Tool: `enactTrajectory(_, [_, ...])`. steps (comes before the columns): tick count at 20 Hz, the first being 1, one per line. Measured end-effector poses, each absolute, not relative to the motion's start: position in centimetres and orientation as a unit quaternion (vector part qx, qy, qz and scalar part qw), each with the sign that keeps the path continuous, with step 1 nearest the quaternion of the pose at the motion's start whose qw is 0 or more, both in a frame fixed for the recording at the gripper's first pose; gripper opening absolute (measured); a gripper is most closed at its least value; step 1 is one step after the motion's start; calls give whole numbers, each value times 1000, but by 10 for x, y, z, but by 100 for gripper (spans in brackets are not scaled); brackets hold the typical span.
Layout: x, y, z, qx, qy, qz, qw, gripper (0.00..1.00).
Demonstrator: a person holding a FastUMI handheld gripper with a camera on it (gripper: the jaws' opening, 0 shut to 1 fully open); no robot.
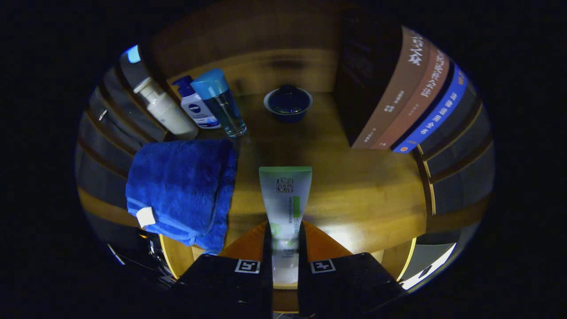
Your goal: Pull open the drawer, take out the items inside it, and place them on the countertop above the cabinet.
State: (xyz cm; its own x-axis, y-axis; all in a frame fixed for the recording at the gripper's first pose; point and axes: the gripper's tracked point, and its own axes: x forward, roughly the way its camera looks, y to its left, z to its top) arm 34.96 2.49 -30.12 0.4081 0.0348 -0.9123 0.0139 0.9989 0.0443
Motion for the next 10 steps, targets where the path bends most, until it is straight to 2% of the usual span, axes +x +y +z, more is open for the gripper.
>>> enactTrajectory(3, [358,25,-312,20,555,-2,831,30])
enactTrajectory(6, [358,27,-316,27,559,-5,829,38])
enactTrajectory(10, [351,21,-295,14,530,2,848,69])
